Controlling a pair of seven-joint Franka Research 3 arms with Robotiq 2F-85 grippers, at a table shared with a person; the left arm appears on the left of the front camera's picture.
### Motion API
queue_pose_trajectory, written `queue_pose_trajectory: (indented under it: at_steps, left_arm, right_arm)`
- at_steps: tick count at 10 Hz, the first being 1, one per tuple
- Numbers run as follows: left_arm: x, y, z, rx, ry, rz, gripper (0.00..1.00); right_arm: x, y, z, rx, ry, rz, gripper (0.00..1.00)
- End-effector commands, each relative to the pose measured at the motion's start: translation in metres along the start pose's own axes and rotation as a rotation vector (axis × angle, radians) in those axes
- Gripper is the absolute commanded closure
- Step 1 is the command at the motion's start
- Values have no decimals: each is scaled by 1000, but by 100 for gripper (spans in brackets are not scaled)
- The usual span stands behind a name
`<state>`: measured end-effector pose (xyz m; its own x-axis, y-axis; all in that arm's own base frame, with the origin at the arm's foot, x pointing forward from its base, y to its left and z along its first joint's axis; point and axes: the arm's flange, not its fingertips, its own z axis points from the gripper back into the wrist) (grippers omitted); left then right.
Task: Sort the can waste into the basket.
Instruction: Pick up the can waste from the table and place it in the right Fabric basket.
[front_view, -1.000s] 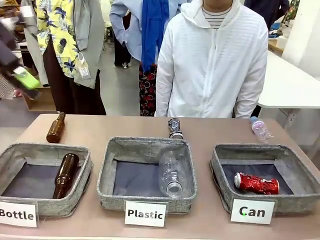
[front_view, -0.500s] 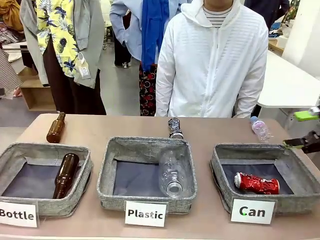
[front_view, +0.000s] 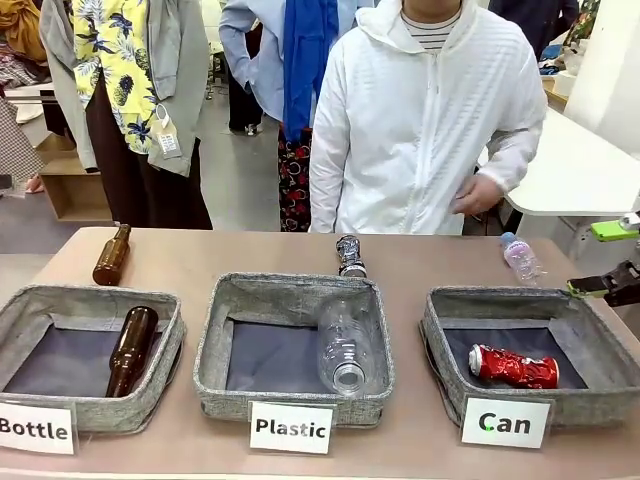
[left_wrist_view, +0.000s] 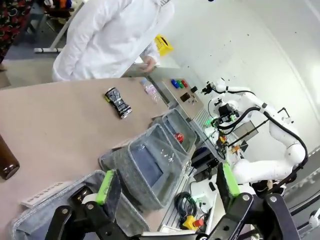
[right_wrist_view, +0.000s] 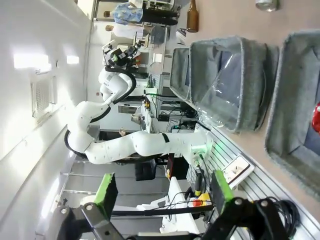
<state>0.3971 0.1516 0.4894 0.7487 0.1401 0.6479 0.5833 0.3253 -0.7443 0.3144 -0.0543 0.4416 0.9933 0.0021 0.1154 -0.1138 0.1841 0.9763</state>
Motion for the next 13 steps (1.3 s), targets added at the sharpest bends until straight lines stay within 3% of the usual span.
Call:
queue_pose_trajectory:
  at_steps: [1, 5, 7, 10, 12, 13]
  left_arm:
    - [-3, 0, 3, -11, 12, 8, 0]
    - [-3, 0, 3, -11, 12, 8, 0]
    - [-3, 0, 3, -11, 12, 8, 0]
    - [-3, 0, 3, -11, 12, 8, 0]
    - [-3, 0, 3, -11, 12, 8, 0]
    - [-3, 0, 3, -11, 12, 8, 0]
  right_arm:
    - [-3, 2, 2, 3, 6, -9, 0]
    - [0, 0, 0, 1, 1, 0, 0]
    - [17, 10, -28, -380, -101, 198, 0]
    - [11, 26, -39, -546, -194, 360, 0]
    - [-37, 59, -8, -417, -86, 477, 0]
    - [-56, 66, 15, -239, -94, 319, 0]
